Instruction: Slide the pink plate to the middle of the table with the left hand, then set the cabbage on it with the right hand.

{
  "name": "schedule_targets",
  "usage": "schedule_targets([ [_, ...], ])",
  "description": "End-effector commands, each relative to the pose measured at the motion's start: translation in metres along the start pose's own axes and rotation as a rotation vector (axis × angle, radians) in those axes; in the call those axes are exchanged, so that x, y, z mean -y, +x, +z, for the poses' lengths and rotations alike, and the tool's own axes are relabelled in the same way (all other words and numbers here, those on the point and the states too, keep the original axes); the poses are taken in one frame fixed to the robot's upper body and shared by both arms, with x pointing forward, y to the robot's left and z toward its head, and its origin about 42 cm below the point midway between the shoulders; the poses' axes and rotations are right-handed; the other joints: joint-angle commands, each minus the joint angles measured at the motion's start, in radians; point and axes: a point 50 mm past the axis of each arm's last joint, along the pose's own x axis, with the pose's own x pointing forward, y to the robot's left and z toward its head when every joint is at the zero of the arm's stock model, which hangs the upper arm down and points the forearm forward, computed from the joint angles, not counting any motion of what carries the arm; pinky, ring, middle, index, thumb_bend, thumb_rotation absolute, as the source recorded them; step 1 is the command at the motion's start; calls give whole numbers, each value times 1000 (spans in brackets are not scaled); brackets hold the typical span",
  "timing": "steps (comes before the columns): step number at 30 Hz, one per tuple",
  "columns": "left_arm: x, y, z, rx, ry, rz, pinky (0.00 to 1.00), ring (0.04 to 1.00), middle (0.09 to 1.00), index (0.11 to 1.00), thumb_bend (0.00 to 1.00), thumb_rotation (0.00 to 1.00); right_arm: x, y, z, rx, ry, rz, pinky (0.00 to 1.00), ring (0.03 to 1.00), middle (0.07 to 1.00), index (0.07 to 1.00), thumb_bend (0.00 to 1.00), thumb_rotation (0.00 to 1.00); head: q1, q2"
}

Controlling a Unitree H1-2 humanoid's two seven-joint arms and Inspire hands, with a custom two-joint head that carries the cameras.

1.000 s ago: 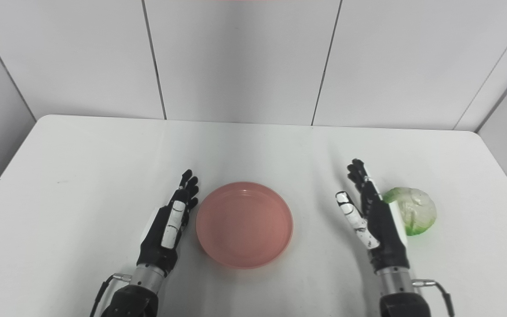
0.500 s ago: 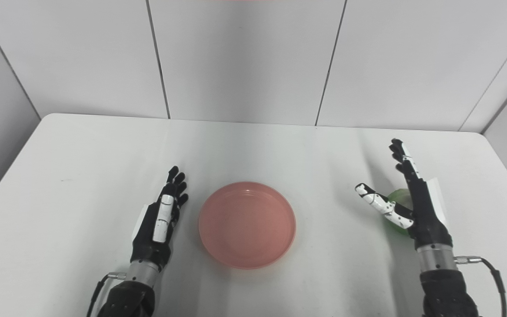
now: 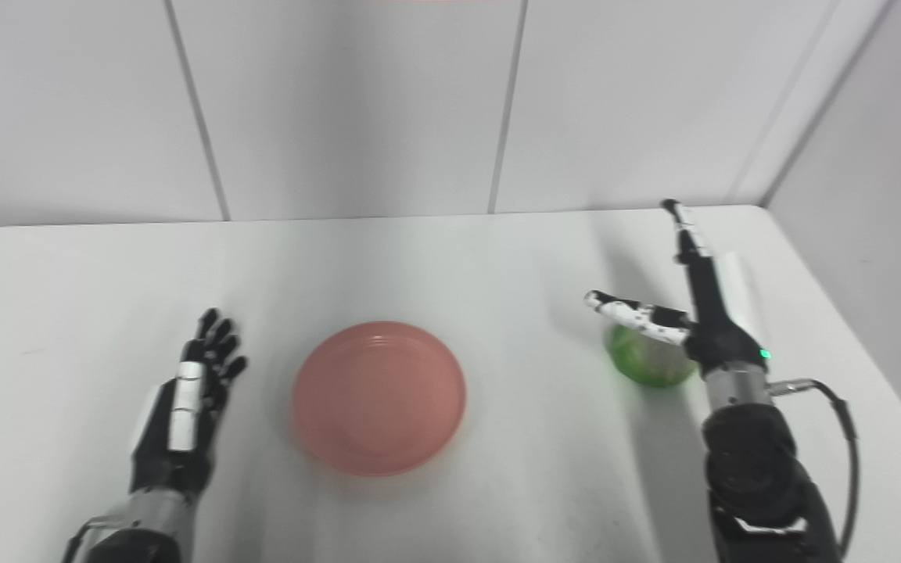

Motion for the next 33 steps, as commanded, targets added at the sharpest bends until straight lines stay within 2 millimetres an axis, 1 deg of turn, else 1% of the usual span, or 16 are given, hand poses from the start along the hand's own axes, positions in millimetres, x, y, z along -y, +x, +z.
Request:
schedule_targets([
  [1, -6, 1, 11, 71, -12, -12, 1000, 1000, 1000, 1000, 631, 954, 10, 6, 12, 35, -24, -73, 780, 898, 924, 903, 827, 312, 0, 0],
  [2, -11, 0, 5, 61, -14, -23, 1000, 1000, 1000, 1000, 642, 949, 7, 6, 14, 19, -30, -68, 792, 901, 917, 901, 828, 330, -37, -11],
  [3, -15, 0, 1, 53, -13, -32, 1000, 1000, 1000, 1000, 657, 956, 4, 5, 16, 8, -35, -65, 807, 904, 914, 905, 829, 377, -37, -11],
  [4, -19, -1, -5, 41, -12, -45, 1000, 1000, 1000, 1000, 658, 957, 1, 4, 19, -6, -44, -60, 809, 904, 914, 905, 829, 381, -57, -17],
  [7, -27, -1, -16, 19, -6, -57, 1000, 1000, 1000, 1000, 733, 930, -6, 4, 22, -27, -73, -55, 793, 889, 900, 905, 838, 416, -70, -22],
  [8, -29, -1, -18, 17, -10, -56, 1000, 1000, 1000, 1000, 743, 929, -7, 5, 22, -34, -87, -54, 789, 886, 898, 905, 845, 421, -70, -22],
  [10, -33, -2, -20, 16, -26, -61, 1000, 1000, 1000, 1000, 733, 934, -7, 5, 21, -48, -116, -47, 791, 891, 908, 914, 855, 444, -70, -22],
  [14, -37, -3, -21, 22, -47, -75, 1000, 1000, 1000, 1000, 715, 956, -7, 7, 15, -84, -154, -25, 787, 901, 923, 917, 855, 451, -70, -22],
  [15, -37, -3, -20, 26, -50, -79, 1000, 1000, 1000, 1000, 709, 966, -7, 8, 13, -93, -160, -20, 812, 918, 930, 917, 857, 442, -70, -22],
  [19, -37, -4, -17, 40, -63, -103, 1000, 1000, 1000, 1000, 716, 974, -10, 10, 6, -108, -174, -11, 854, 934, 932, 914, 865, 403, -67, -23],
  [21, -37, -6, -16, 49, -71, -120, 1000, 1000, 1000, 1000, 713, 977, -12, 10, 2, -115, -179, -10, 859, 934, 930, 913, 865, 397, -65, -26],
  [24, -37, -8, -19, 50, -69, -129, 1000, 1000, 1000, 1000, 735, 978, -13, 11, -2, -126, -195, -14, 864, 929, 926, 911, 867, 403, -68, -28],
  [26, -36, -8, -20, 49, -67, -127, 1000, 1000, 1000, 1000, 757, 970, -13, 12, -5, -131, -212, -25, 905, 942, 930, 915, 863, 406, -68, -28],
  [28, -35, -9, -19, 56, -62, -128, 1000, 1000, 1000, 1000, 749, 968, -12, 12, -6, -127, -245, -56, 964, 955, 930, 919, 863, 429, -69, -31],
  [30, -36, -10, -19, 59, -57, -134, 1000, 1000, 1000, 1000, 744, 968, -10, 13, -7, -120, -261, -87, 976, 957, 930, 920, 863, 436, -67, -33],
  [33, -36, -11, -18, 55, -61, -136, 1000, 1000, 1000, 1000, 763, 959, -5, 13, -9, -102, -287, -131, 998, 974, 930, 914, 864, 418, -67, -33],
])
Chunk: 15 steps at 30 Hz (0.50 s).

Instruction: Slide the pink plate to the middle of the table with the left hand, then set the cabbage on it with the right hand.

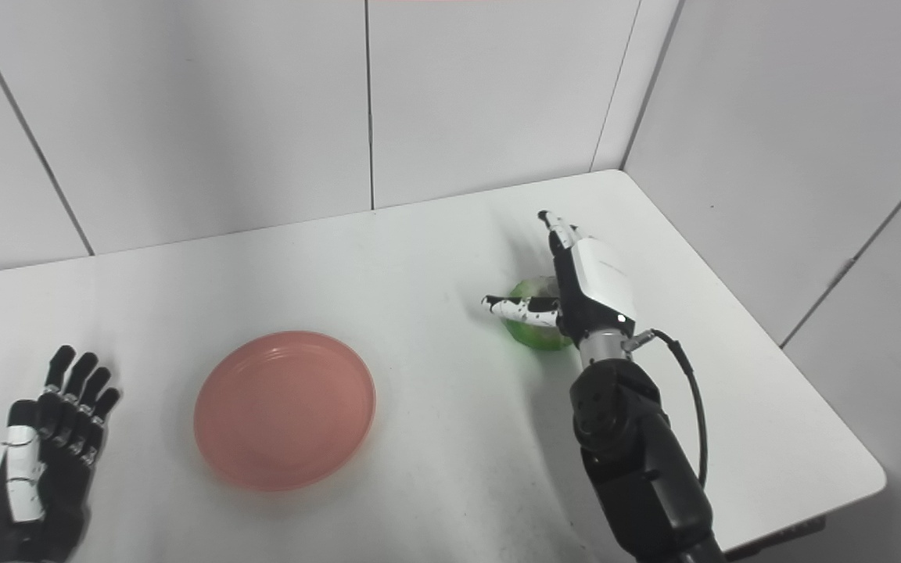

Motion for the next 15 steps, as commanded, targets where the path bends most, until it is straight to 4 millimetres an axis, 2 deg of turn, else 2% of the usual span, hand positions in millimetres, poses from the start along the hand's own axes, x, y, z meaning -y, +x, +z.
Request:
schedule_targets([
  [1, -3, -13, -8, -20, 1, -3, 1000, 1000, 1000, 1000, 769, 957, 21, 10, 3, 62, -36, -97, 1000, 975, 929, 913, 868, 411, 5, -2],
  [4, -2, -15, -6, -8, 7, -4, 1000, 1000, 1000, 1000, 760, 965, 26, 11, -2, 30, -35, -55, 1000, 968, 942, 925, 882, 413, 8, -1],
  [8, 1, -17, -1, 37, 14, -6, 1000, 1000, 1000, 1000, 789, 936, 28, 11, -2, 28, -33, 1, 902, 926, 931, 915, 906, 361, 7, 2],
  [12, 3, -18, 1, 48, 27, -10, 1000, 1000, 1000, 1000, 808, 912, 29, 11, -2, 25, -53, 27, 907, 922, 919, 905, 930, 345, 9, 3],
  [15, 4, -19, 0, 64, 23, -5, 1000, 1000, 1000, 1000, 785, 913, 31, 9, -1, 18, -60, 58, 890, 931, 924, 911, 947, 321, 12, 8],
])
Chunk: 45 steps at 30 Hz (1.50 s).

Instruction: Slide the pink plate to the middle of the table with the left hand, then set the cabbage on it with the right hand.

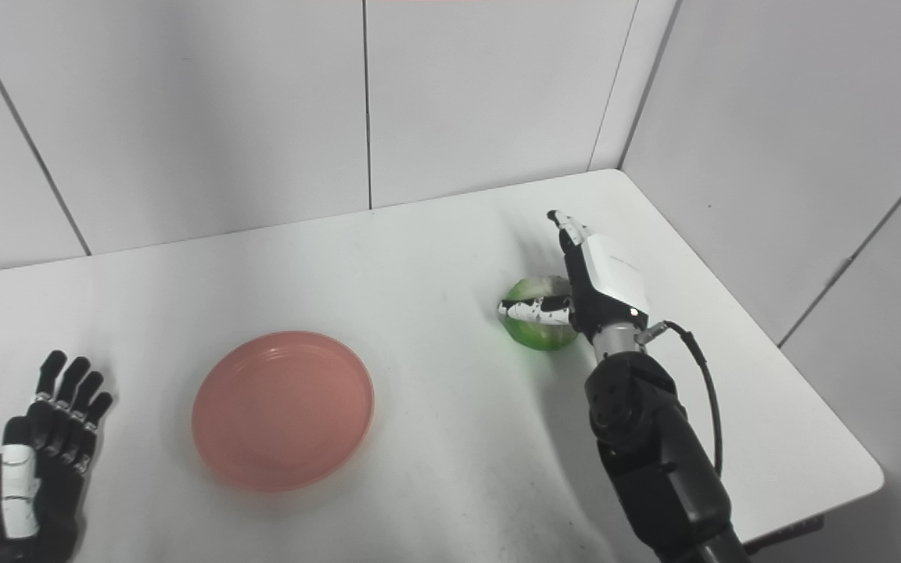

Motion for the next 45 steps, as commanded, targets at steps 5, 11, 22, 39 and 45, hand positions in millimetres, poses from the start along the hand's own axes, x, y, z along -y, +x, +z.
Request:
schedule_targets([
  [5, 5, -6, 2, 61, 5, 1, 1000, 1000, 1000, 1000, 750, 919, 23, 3, 4, 26, -34, -9, 814, 917, 913, 898, 967, 296, 4, 3],
  [11, 8, -5, 5, 65, 7, 7, 1000, 1000, 1000, 1000, 743, 919, 22, 3, 4, 20, -26, 45, 782, 899, 912, 893, 971, 247, 6, 5],
  [22, 9, -5, 5, 54, -8, 18, 1000, 1000, 1000, 1000, 739, 903, 17, 2, -2, -3, -111, 164, 809, 929, 950, 954, 926, 96, 10, 2],
  [39, 4, -7, -5, 23, -12, 33, 1000, 1000, 1000, 1000, 722, 878, 4, 12, -16, -38, 73, -9, 521, 612, 706, 550, 637, 67, 9, -12],
  [45, 2, -8, -8, 14, -11, 41, 998, 1000, 1000, 997, 729, 870, 1, 14, -19, -20, 136, -125, 471, 470, 537, 460, 519, 6, 6, -17],
])
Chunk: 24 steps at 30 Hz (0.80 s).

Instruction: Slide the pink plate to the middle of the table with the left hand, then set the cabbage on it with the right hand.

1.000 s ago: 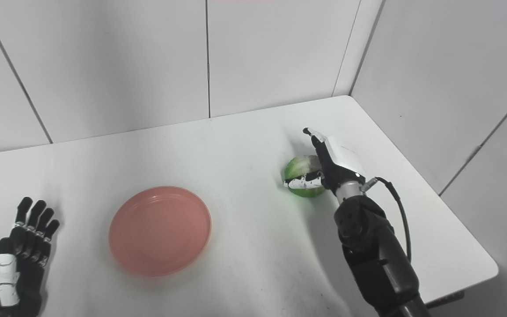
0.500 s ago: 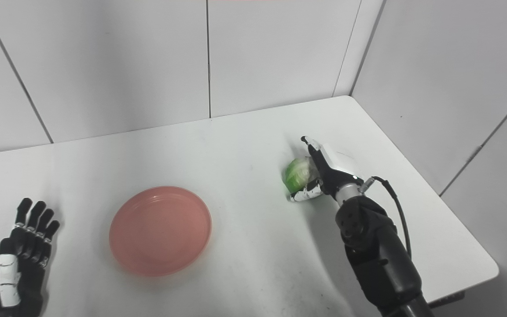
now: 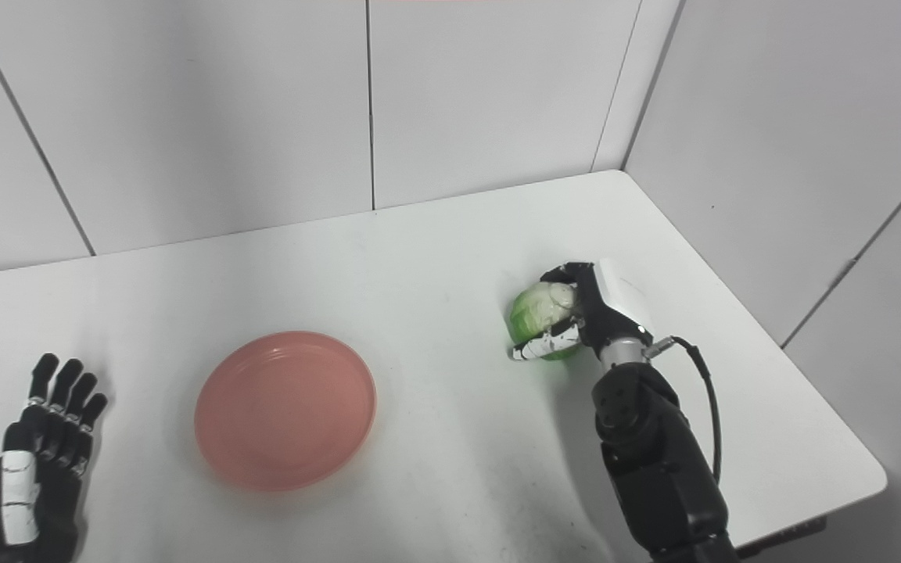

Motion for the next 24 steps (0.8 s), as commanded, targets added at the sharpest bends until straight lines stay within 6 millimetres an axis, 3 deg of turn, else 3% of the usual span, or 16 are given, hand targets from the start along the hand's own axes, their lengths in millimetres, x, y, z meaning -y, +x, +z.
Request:
schedule_targets([
  [1, -3, -4, -8, -8, -3, 4, 1000, 1000, 1000, 994, 721, 867, 14, 8, 12, 82, 28, -109, 443, 462, 522, 466, 519, 2, 0, 2],
  [5, -5, -4, -10, -9, -15, 11, 995, 995, 991, 982, 687, 862, 12, 9, 12, 90, 45, -146, 394, 447, 513, 475, 518, 0, 0, 1],
  [8, -7, -4, -12, -12, -8, 11, 988, 990, 988, 978, 671, 862, 9, 9, 12, 106, 49, -172, 392, 446, 509, 479, 519, 0, -57, -19],
  [11, -9, -5, -12, -32, 3, 20, 995, 997, 994, 986, 690, 876, 6, 7, 13, 144, 63, -239, 418, 454, 519, 471, 518, 0, -40, -20],
  [14, -7, -7, -14, -38, -2, 24, 1000, 995, 989, 989, 699, 878, 7, 5, 13, 209, 82, -292, 401, 438, 514, 490, 518, 0, 17, -16],
  [17, 0, -6, -16, -16, -10, 14, 982, 982, 983, 979, 688, 856, 8, 4, 15, 299, 124, -320, 448, 457, 495, 484, 519, 0, 84, 1],
  [20, 15, -1, -16, 9, -2, 11, 971, 971, 974, 965, 689, 847, 9, 0, 19, 392, 181, -328, 448, 456, 493, 487, 520, 0, 195, 21],
  [21, 19, 0, -15, 12, 3, 14, 971, 967, 973, 965, 702, 839, 10, -1, 20, 412, 199, -328, 441, 456, 497, 485, 519, 0, 195, 21],
  [22, 27, 1, -13, 19, 14, 20, 971, 965, 972, 965, 709, 835, 11, -2, 22, 449, 226, -326, 438, 456, 500, 484, 519, 0, 264, 24],
  [24, 41, 4, -8, 37, 27, 33, 979, 969, 975, 970, 715, 847, 12, -3, 26, 498, 271, -317, 492, 470, 505, 474, 518, 0, 293, 31],
])
